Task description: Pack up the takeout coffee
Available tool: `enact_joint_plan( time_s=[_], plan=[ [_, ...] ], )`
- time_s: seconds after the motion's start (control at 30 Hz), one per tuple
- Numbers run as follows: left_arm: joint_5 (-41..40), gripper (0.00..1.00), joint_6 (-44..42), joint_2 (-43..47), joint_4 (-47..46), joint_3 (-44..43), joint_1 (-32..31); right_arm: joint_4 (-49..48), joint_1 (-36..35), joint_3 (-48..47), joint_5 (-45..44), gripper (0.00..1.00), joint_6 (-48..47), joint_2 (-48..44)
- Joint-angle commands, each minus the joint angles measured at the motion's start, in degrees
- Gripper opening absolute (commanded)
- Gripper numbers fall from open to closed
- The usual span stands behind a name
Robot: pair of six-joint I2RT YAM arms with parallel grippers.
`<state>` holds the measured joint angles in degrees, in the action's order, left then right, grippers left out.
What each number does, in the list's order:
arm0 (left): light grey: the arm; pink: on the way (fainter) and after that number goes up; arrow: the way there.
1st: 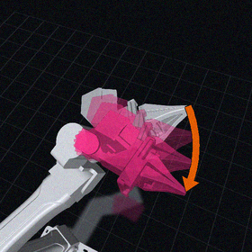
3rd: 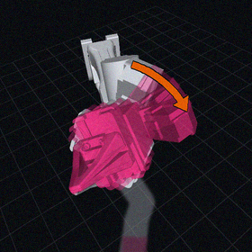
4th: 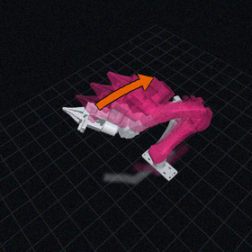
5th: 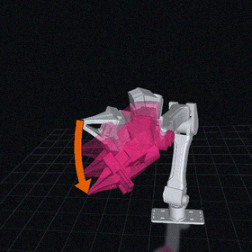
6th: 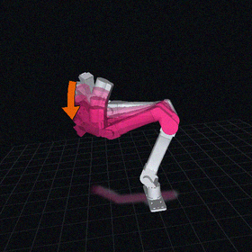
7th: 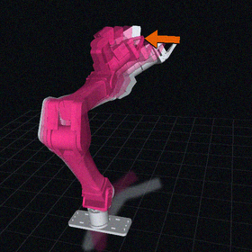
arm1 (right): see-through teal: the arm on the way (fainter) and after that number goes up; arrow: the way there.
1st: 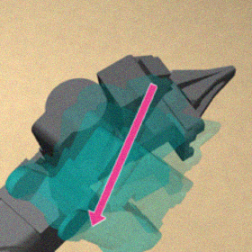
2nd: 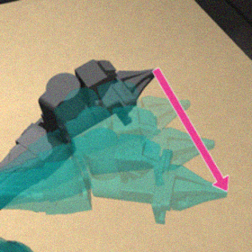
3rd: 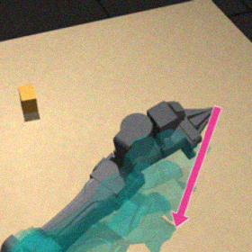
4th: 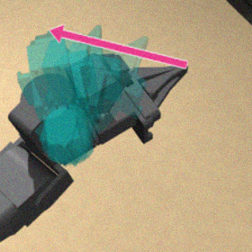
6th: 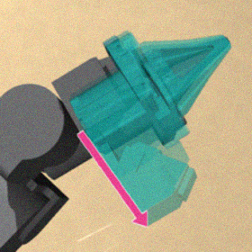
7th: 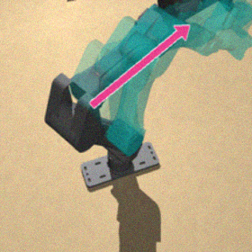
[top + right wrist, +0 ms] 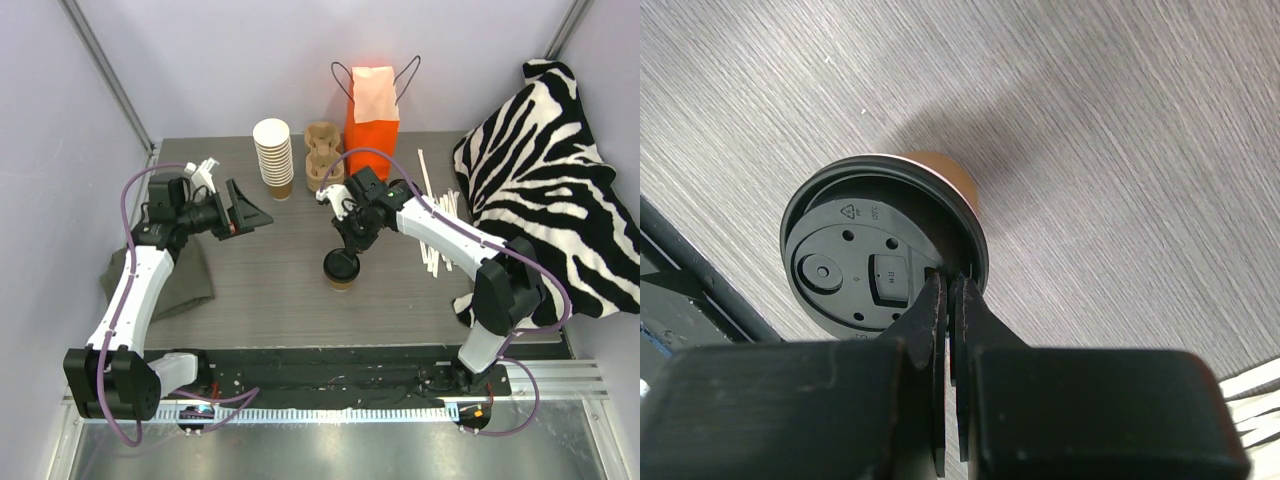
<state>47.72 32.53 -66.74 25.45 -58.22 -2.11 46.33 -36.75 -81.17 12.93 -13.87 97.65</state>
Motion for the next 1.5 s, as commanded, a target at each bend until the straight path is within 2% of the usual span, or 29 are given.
enact_joint_plan(
  time_s=[0.0,0.07,0.13,0.17,0.2,0.3,0.43,0.5,0.57,0.7,0.93,1.03,1.2,1.37,1.47],
  plan=[
    [4.03,0.98,-1.94,0.30,-2.60,0.47,-0.18,-1.85,-0.25,1.27,-1.50,0.02,-1.16,-0.44],
    [4.92,0.93,-2.39,-0.32,-3.30,1.08,-1.48,-2.29,-0.16,1.36,-1.50,0.02,-0.90,-0.18],
    [5.36,0.76,-1.69,-0.84,-5.66,2.22,-3.94,-2.47,-0.16,1.45,-1.50,0.02,-0.72,0.17],
    [5.10,0.70,-1.34,-1.20,-6.63,3.53,-7.26,-2.64,-0.16,1.45,-1.50,0.02,-0.63,0.35],
    [4.75,0.57,-1.07,-1.55,-7.77,3.98,-9.21,-2.56,-0.16,1.45,-1.50,0.01,-0.55,0.79],
    [1.76,0.37,-0.98,-2.08,-11.73,5.48,-15.89,-2.56,-0.07,1.62,-1.41,0.01,-0.46,1.32],
    [-4.55,0.22,-2.55,-2.78,-15.43,6.27,-21.26,-2.73,0.19,2.15,-0.98,0.01,-0.20,1.84],
    [-10.87,0.13,-8.25,-3.48,-14.21,5.49,-24.69,-2.73,0.36,2.07,-0.54,0.01,-0.02,2.02],
    [-17.88,0.10,-15.52,-4.27,-10.35,2.94,-28.54,-2.64,0.37,1.98,-0.36,0.01,0.16,2.46],
    [-25.64,0.02,-24.41,-6.12,-6.30,0.30,-32.86,-2.73,0.45,1.71,-0.01,0.01,0.42,2.99],
    [-32.16,0.00,-34.79,-6.91,-4.45,0.12,-40.33,-2.73,0.45,1.89,0.17,0.01,0.68,2.99],
    [-34.27,0.00,-37.53,-7.26,-3.48,0.56,-43.67,-2.73,0.45,1.45,0.17,0.01,0.95,2.55],
    [-37.00,0.00,-40.36,-9.54,0.72,-0.49,-45.26,-2.64,0.45,0.83,0.25,0.02,1.30,2.11],
    [-39.37,0.00,-43.24,-11.04,1.80,-2.78,-46.49,-2.47,0.45,1.27,-0.01,0.06,1.48,2.37],
    [-39.81,0.00,-45.10,-10.43,0.48,-1.99,-48.07,-2.47,0.45,1.19,-0.01,0.13,1.56,2.37]
  ],
)
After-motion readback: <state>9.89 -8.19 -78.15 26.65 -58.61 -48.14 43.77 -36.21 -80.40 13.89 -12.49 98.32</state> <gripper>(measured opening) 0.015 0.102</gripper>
